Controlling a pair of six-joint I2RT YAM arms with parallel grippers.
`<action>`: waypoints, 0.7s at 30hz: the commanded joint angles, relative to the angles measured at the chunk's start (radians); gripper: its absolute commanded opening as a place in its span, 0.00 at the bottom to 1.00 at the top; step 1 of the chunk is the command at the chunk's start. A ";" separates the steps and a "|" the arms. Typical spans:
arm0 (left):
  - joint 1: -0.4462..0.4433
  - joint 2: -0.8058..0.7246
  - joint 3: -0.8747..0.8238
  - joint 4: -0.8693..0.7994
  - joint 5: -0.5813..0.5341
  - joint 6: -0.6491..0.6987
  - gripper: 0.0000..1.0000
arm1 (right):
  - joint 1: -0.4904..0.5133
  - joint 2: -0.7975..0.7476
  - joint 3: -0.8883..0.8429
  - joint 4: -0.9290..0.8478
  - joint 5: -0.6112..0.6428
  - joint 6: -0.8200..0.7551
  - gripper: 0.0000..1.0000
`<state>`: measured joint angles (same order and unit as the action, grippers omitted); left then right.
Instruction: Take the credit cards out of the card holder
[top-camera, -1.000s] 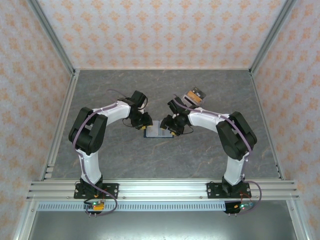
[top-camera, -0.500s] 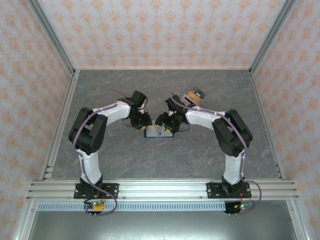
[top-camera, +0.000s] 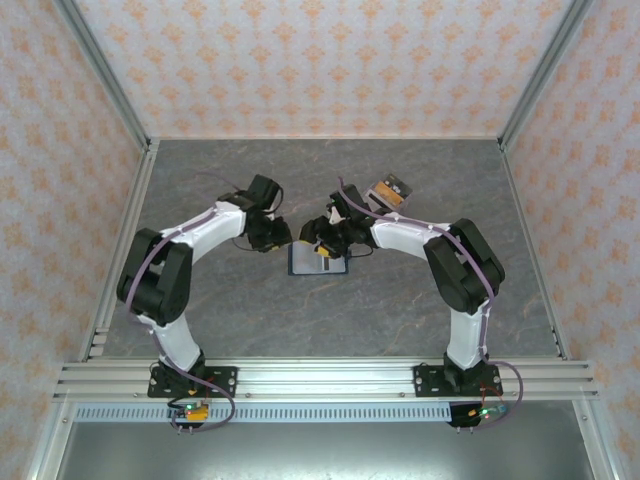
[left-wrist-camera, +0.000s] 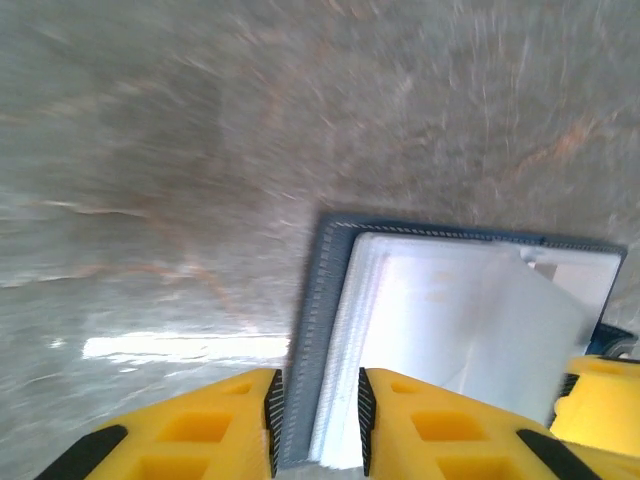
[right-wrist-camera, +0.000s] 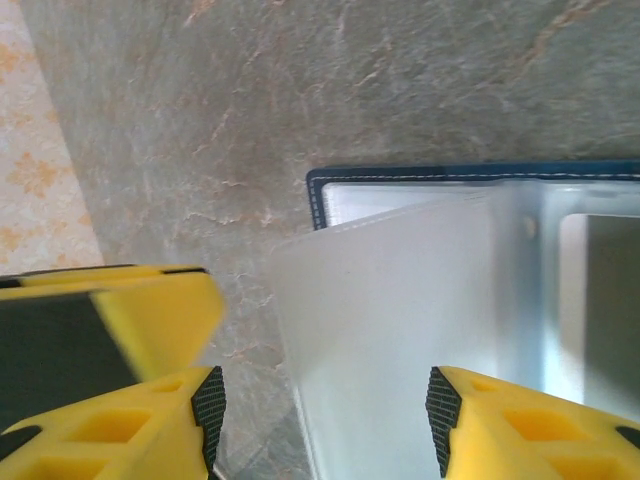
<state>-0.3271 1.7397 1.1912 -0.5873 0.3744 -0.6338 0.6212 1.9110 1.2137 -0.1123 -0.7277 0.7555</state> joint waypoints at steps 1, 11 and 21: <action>0.039 -0.067 -0.045 -0.035 -0.087 -0.043 0.29 | 0.005 0.025 0.011 0.052 -0.046 0.010 0.58; 0.045 -0.120 -0.073 0.065 0.056 -0.065 0.32 | 0.024 0.098 0.079 -0.063 -0.014 -0.028 0.54; -0.031 -0.063 -0.037 0.136 0.159 -0.090 0.29 | -0.019 -0.097 -0.022 -0.104 0.169 -0.072 0.43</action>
<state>-0.3256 1.6512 1.1305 -0.4789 0.4988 -0.7101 0.6224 1.9003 1.2240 -0.1795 -0.6575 0.7055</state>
